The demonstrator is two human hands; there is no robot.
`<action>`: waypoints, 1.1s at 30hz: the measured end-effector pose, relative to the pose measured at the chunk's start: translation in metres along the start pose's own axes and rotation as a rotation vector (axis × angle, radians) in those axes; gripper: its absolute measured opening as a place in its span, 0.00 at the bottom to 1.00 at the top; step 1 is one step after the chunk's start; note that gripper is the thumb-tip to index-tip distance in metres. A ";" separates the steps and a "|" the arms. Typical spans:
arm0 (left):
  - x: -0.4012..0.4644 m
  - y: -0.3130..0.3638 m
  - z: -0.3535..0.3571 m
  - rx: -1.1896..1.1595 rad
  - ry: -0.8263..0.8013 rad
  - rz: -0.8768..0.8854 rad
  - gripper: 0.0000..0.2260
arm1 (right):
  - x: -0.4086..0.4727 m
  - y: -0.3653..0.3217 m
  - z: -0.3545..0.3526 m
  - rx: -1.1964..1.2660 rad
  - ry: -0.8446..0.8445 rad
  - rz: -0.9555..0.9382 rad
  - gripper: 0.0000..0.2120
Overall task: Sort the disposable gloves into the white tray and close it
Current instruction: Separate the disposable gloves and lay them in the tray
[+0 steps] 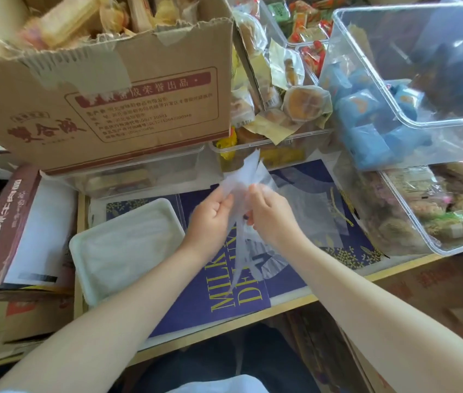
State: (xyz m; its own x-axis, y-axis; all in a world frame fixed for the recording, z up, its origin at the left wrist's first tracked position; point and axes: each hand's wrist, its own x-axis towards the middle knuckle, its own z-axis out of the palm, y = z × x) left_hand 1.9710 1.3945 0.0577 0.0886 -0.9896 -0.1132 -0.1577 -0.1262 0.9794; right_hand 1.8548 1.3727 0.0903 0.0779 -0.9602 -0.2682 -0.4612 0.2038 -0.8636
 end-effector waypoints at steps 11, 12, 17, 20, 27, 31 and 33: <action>-0.006 0.001 -0.008 -0.077 -0.143 0.092 0.08 | -0.007 0.008 0.002 0.109 -0.171 -0.116 0.37; -0.003 0.001 -0.009 -0.067 -0.107 0.092 0.06 | -0.009 0.008 -0.001 0.115 -0.201 -0.142 0.33; 0.003 0.005 -0.018 -0.135 -0.043 -0.017 0.12 | -0.002 0.023 -0.018 -0.039 0.104 -0.246 0.11; 0.002 0.014 -0.030 -0.313 -0.228 -0.138 0.13 | 0.010 0.028 -0.038 0.066 0.127 -0.118 0.33; 0.003 0.022 -0.041 -0.430 -0.481 -0.323 0.12 | 0.025 0.045 -0.065 0.469 -0.514 -0.001 0.33; 0.009 0.014 -0.034 -0.285 -0.389 -0.309 0.12 | 0.027 0.047 -0.067 0.480 -0.480 0.023 0.21; 0.013 0.008 -0.027 -0.230 -0.303 -0.302 0.10 | 0.025 0.047 -0.066 0.422 -0.387 0.058 0.12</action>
State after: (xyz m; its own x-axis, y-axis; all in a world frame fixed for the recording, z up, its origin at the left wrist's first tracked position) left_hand 1.9978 1.3821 0.0682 -0.1987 -0.8910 -0.4082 0.0560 -0.4262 0.9029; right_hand 1.7765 1.3451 0.0714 0.4172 -0.8216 -0.3885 -0.0882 0.3889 -0.9171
